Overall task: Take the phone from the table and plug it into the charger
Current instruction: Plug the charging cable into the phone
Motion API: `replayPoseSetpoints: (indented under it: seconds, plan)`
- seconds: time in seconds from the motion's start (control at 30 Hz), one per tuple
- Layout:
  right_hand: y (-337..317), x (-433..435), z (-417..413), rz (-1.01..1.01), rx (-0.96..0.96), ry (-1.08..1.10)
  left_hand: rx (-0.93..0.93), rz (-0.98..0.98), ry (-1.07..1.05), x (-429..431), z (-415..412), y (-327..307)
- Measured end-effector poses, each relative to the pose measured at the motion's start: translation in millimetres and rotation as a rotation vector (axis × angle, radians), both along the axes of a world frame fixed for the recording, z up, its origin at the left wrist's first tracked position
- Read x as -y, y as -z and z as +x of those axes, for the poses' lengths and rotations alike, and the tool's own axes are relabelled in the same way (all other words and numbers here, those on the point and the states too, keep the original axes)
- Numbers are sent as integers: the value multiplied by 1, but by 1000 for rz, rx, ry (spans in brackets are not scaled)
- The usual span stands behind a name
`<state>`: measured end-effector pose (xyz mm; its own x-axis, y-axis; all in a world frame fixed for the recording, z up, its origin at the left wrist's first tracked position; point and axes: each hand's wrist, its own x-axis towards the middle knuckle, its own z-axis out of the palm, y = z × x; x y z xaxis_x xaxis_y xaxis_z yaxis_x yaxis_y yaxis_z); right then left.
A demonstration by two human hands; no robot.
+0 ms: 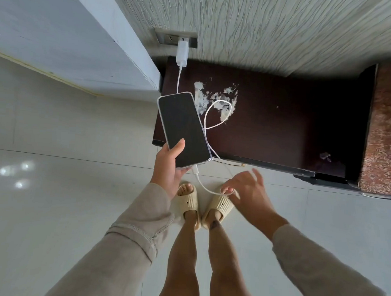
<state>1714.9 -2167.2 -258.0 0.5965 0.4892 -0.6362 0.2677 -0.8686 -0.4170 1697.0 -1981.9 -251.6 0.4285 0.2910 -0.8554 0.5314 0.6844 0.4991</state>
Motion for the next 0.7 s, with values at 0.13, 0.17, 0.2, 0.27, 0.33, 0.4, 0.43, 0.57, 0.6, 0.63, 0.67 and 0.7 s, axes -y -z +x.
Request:
replayPoseSetpoints:
  seconds: [0.13, 0.17, 0.2, 0.27, 0.33, 0.4, 0.43, 0.57, 0.6, 0.63, 0.67, 0.7]
  plan:
    - [11, 17, 26, 17, 283, -14, -8, 2, 70, 2, 4, 12]
    - [12, 18, 32, -18, 257, 13, -15, 1, 88, 5, 7, 16]
    - [16, 18, 39, -39, 227, 60, -20, -15, 94, 8, 10, 22]
    - [27, 21, 47, -35, 138, 214, -24, -65, 100, 14, 16, 34]
    - [39, 22, 53, 23, 91, 375, -26, -88, 147, 20, 23, 49]
    - [50, 23, 58, 78, 50, 493, -34, -76, 233, 25, 29, 67]
    - [56, 24, 59, 95, 24, 547, -34, -76, 266, 27, 33, 75]
    - [83, 30, 61, 104, -39, 693, -19, -122, 262, 31, 48, 113]
    - [90, 32, 61, 113, -41, 715, -16, -139, 249, 32, 51, 122]
    - [97, 33, 61, 118, -41, 732, -18, -150, 243, 32, 53, 131]
    - [105, 35, 61, 123, -39, 743, -24, -155, 242, 31, 56, 140]
    - [112, 37, 60, 127, -38, 749, -36, -151, 248, 30, 58, 150]
